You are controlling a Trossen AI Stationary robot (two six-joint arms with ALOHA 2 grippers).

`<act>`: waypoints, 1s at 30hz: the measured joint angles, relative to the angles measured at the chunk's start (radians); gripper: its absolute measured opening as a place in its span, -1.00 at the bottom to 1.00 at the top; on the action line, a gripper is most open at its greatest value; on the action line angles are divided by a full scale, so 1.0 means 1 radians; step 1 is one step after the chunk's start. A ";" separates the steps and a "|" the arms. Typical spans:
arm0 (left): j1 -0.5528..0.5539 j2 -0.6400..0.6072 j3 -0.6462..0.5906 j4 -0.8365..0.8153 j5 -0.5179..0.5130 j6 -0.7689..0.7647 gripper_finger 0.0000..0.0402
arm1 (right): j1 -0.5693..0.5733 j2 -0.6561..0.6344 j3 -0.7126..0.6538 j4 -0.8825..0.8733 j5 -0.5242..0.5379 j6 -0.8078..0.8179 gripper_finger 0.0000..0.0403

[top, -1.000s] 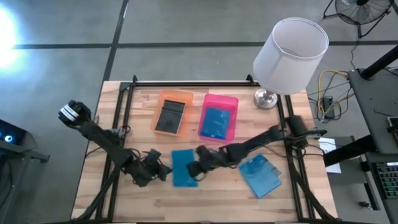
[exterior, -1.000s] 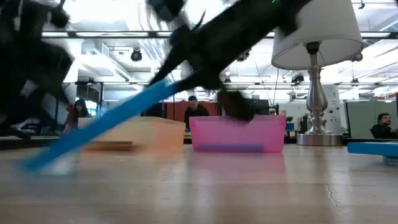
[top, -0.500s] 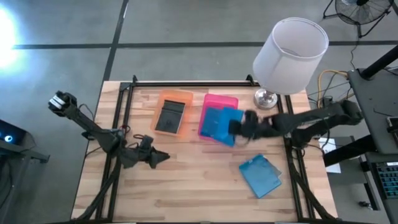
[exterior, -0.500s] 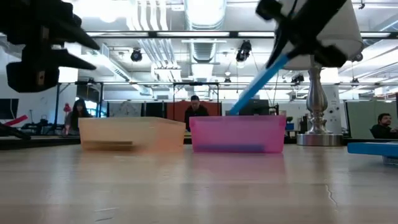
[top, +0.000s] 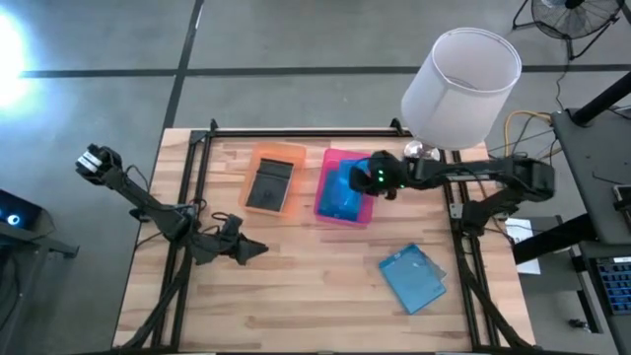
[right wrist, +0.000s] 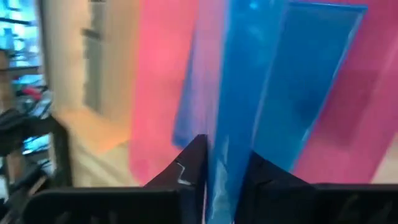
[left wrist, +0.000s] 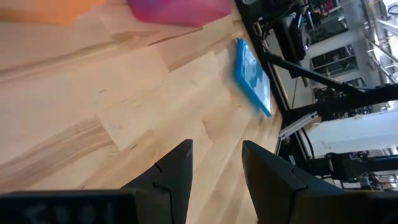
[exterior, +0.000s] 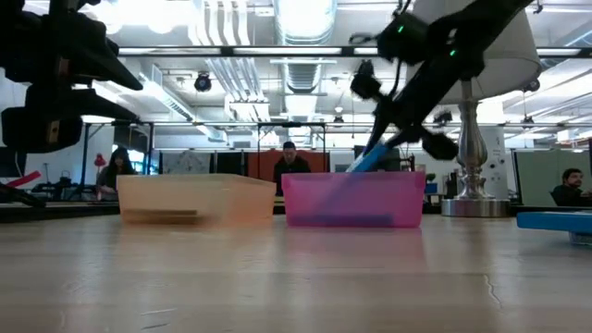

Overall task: Pick & place jewel cases by type
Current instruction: Put the left blue CD case into the pink bin, then put the blue CD case into the pink bin

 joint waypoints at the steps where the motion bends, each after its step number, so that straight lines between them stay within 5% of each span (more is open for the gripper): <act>1: 0.000 0.000 0.000 0.003 0.000 0.001 -0.39 | -0.003 0.029 0.008 0.001 -0.010 -0.001 -0.77; 6: 0.000 0.001 0.000 0.008 -0.001 0.007 -0.39 | 0.017 0.120 0.091 0.001 -0.017 -0.053 -0.42; 10: 0.000 0.001 0.001 0.008 -0.001 0.007 -0.39 | 0.027 0.139 0.185 -0.166 0.010 -0.134 -0.06; 18: 0.000 0.001 0.002 0.008 -0.008 0.023 -0.39 | 0.180 0.106 0.441 -0.784 0.358 -0.237 0.36; 24: 0.004 0.002 0.002 0.009 0.021 0.058 -0.39 | 0.429 0.080 0.456 -1.107 0.122 -0.131 0.38; 30: 0.023 0.017 0.002 0.008 0.046 0.098 -0.39 | 0.765 0.060 0.328 -0.994 -0.047 0.346 0.30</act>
